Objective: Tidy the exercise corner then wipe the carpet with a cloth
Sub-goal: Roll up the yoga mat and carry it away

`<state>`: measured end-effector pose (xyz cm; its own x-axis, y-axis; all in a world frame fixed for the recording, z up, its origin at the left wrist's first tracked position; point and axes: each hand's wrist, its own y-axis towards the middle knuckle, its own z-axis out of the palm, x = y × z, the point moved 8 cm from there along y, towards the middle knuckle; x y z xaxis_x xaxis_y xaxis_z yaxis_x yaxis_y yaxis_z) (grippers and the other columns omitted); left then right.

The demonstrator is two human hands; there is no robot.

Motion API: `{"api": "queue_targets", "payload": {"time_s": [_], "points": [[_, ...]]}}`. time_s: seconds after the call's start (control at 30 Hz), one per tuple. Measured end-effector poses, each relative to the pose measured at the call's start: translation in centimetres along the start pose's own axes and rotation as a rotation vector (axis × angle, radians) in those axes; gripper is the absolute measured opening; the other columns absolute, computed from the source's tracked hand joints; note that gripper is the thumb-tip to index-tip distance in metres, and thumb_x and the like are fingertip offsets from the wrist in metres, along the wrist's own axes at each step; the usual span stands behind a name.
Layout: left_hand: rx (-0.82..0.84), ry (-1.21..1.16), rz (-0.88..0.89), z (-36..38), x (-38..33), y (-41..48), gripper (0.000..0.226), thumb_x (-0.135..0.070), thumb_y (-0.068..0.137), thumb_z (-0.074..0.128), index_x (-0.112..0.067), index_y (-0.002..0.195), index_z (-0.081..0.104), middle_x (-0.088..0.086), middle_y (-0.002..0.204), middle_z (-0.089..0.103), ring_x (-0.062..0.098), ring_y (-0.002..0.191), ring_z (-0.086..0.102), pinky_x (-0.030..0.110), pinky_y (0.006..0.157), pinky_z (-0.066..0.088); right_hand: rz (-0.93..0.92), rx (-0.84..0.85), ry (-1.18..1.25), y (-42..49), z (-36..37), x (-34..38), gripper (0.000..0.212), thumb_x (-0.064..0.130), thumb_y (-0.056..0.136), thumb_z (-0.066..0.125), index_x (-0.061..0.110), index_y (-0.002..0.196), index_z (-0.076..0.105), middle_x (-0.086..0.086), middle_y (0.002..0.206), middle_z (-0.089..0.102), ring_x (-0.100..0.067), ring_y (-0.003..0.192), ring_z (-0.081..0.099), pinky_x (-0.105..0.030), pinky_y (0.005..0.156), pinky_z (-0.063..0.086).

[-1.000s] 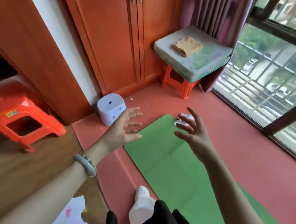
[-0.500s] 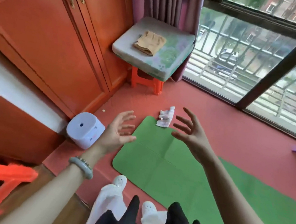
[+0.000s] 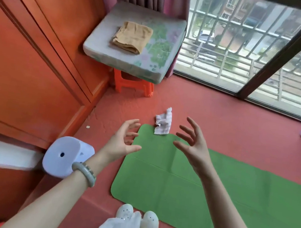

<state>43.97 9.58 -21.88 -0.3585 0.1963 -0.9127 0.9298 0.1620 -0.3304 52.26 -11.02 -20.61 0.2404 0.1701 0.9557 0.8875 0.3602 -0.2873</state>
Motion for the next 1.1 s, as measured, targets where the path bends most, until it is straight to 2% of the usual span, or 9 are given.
{"api": "queue_targets", "payload": {"time_s": [0.17, 0.33, 0.53, 0.63, 0.73, 0.87, 1.1], "points": [[0.022, 0.076, -0.016, 3.6, 12.6, 10.4, 0.075, 0.004, 0.076, 0.071, -0.023, 0.135, 0.034, 0.000, 0.138, 0.042, 0.019, 0.117, 0.050, 0.032, 0.096, 0.045, 0.004, -0.086, -0.029, 8.7, -0.5, -11.9, 0.076, -0.003, 0.076, 0.069, 0.018, 0.140, 0.034, -0.004, 0.120, 0.055, -0.013, 0.099, 0.061, -0.030, 0.084, 0.053], [0.117, 0.225, -0.037, 7.4, 27.4, 20.5, 0.082, -0.004, 0.077, 0.073, -0.019, 0.142, 0.026, 0.003, 0.148, 0.033, 0.014, 0.117, 0.044, 0.029, 0.093, 0.042, -0.027, -0.147, -0.109, 17.4, -1.9, -25.7, 0.068, -0.003, 0.079, 0.066, 0.020, 0.137, 0.039, -0.011, 0.122, 0.054, -0.012, 0.094, 0.062, -0.022, 0.078, 0.055], [0.094, 0.344, 0.037, 10.8, 40.3, 30.9, 0.067, -0.015, 0.085, 0.066, -0.019, 0.141, 0.028, 0.000, 0.144, 0.036, 0.012, 0.117, 0.044, 0.027, 0.093, 0.040, -0.067, -0.207, -0.143, 27.2, -2.1, -39.6, 0.065, -0.001, 0.077, 0.068, 0.021, 0.133, 0.045, -0.009, 0.116, 0.058, -0.022, 0.099, 0.062, -0.035, 0.085, 0.054], [0.055, 0.428, 0.047, 12.1, 45.1, 35.2, 0.059, -0.020, 0.090, 0.059, -0.019, 0.140, 0.029, 0.001, 0.143, 0.040, 0.017, 0.125, 0.043, 0.036, 0.103, 0.038, -0.071, -0.219, -0.164, 31.0, -1.7, -44.7, 0.062, -0.001, 0.077, 0.069, 0.019, 0.131, 0.047, -0.007, 0.113, 0.058, -0.020, 0.097, 0.061, -0.034, 0.085, 0.053], [0.058, 0.675, 0.034, 13.7, 49.2, 39.1, 0.059, -0.025, 0.093, 0.053, -0.014, 0.144, 0.026, 0.003, 0.149, 0.032, 0.022, 0.139, 0.024, 0.038, 0.113, 0.023, -0.078, -0.226, -0.204, 34.1, -1.7, -49.5, 0.059, 0.001, 0.077, 0.068, 0.018, 0.130, 0.048, -0.006, 0.111, 0.059, -0.018, 0.096, 0.061, -0.031, 0.084, 0.053], [0.057, 0.949, 0.051, 15.8, 53.0, 43.6, 0.058, -0.029, 0.095, 0.048, -0.012, 0.145, 0.024, 0.004, 0.153, 0.024, 0.023, 0.140, 0.017, 0.039, 0.114, 0.018, -0.076, -0.232, -0.254, 36.5, -2.0, -54.7, 0.058, 0.006, 0.077, 0.068, 0.020, 0.130, 0.049, -0.003, 0.110, 0.059, -0.017, 0.097, 0.061, -0.032, 0.086, 0.052], [0.215, 1.146, 0.118, 21.9, 57.0, 47.5, 0.050, -0.023, 0.094, 0.047, -0.017, 0.142, 0.034, 0.004, 0.154, 0.021, 0.024, 0.141, 0.016, 0.042, 0.114, 0.019, -0.012, -0.262, -0.277, 37.3, -4.1, -60.1, 0.059, 0.001, 0.077, 0.063, 0.022, 0.131, 0.048, -0.003, 0.114, 0.058, -0.019, 0.100, 0.060, -0.030, 0.083, 0.052]]}}
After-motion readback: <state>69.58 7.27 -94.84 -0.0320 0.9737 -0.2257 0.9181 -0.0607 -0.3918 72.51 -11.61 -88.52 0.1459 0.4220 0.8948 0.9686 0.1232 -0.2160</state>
